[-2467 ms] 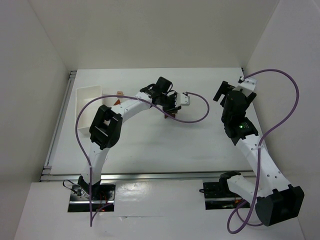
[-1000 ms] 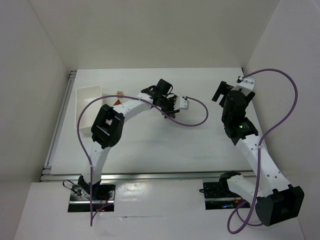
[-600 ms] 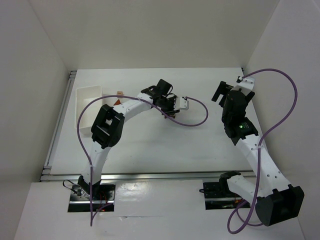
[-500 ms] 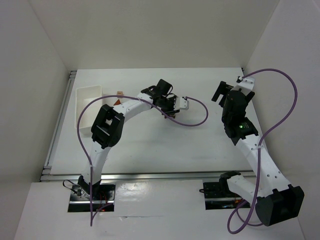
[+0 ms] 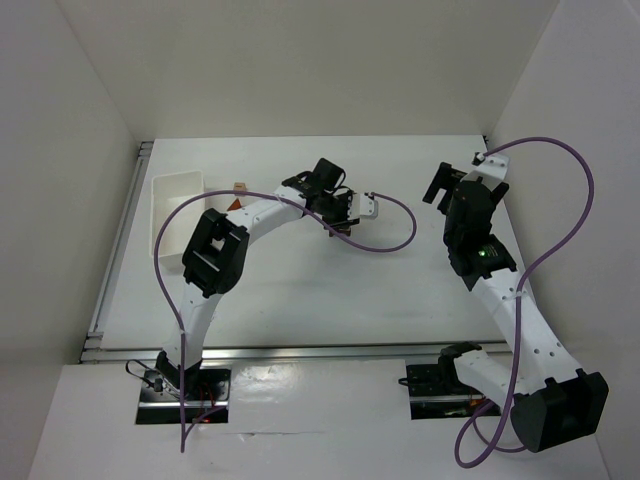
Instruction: Build the wood block tower
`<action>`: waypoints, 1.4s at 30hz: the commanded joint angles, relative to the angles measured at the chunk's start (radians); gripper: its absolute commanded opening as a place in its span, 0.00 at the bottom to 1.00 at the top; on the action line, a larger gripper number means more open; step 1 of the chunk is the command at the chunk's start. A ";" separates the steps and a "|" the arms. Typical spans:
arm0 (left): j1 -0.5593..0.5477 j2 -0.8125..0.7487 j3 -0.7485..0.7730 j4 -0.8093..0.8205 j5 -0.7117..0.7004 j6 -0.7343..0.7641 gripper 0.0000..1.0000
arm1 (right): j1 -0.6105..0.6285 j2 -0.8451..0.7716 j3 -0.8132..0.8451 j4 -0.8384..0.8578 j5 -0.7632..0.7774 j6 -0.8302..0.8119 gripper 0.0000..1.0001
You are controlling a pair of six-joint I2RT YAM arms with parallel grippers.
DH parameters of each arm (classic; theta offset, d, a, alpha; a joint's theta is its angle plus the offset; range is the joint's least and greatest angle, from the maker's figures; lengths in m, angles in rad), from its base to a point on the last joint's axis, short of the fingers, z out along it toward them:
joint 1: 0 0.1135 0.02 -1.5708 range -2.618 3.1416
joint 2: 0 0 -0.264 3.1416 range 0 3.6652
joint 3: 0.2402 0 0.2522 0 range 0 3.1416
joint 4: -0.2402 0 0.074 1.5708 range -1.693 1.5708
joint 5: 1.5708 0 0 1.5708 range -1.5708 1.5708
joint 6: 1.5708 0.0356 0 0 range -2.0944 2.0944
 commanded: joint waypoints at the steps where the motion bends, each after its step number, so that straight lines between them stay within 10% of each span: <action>1: 0.004 0.010 -0.007 0.013 0.025 -0.011 0.37 | -0.004 -0.019 -0.006 0.048 -0.009 -0.010 0.96; 14: 0.004 -0.008 -0.007 0.005 0.017 -0.020 0.63 | -0.004 -0.028 -0.015 0.067 -0.019 -0.010 0.96; 30: 0.055 -0.117 0.110 -0.191 0.215 -0.098 0.69 | -0.004 -0.039 -0.025 0.099 -0.009 -0.038 0.97; 32: 0.078 -0.192 0.058 -0.177 0.260 -0.124 0.95 | -0.004 -0.039 -0.025 0.110 -0.009 -0.038 0.98; 35: 0.122 -0.303 -0.043 -0.072 0.270 -0.235 1.00 | -0.004 -0.039 -0.025 0.110 0.004 -0.047 1.00; 42: 0.242 -0.412 -0.240 0.188 -0.191 -0.733 1.00 | -0.004 -0.007 0.001 0.119 -0.091 -0.056 1.00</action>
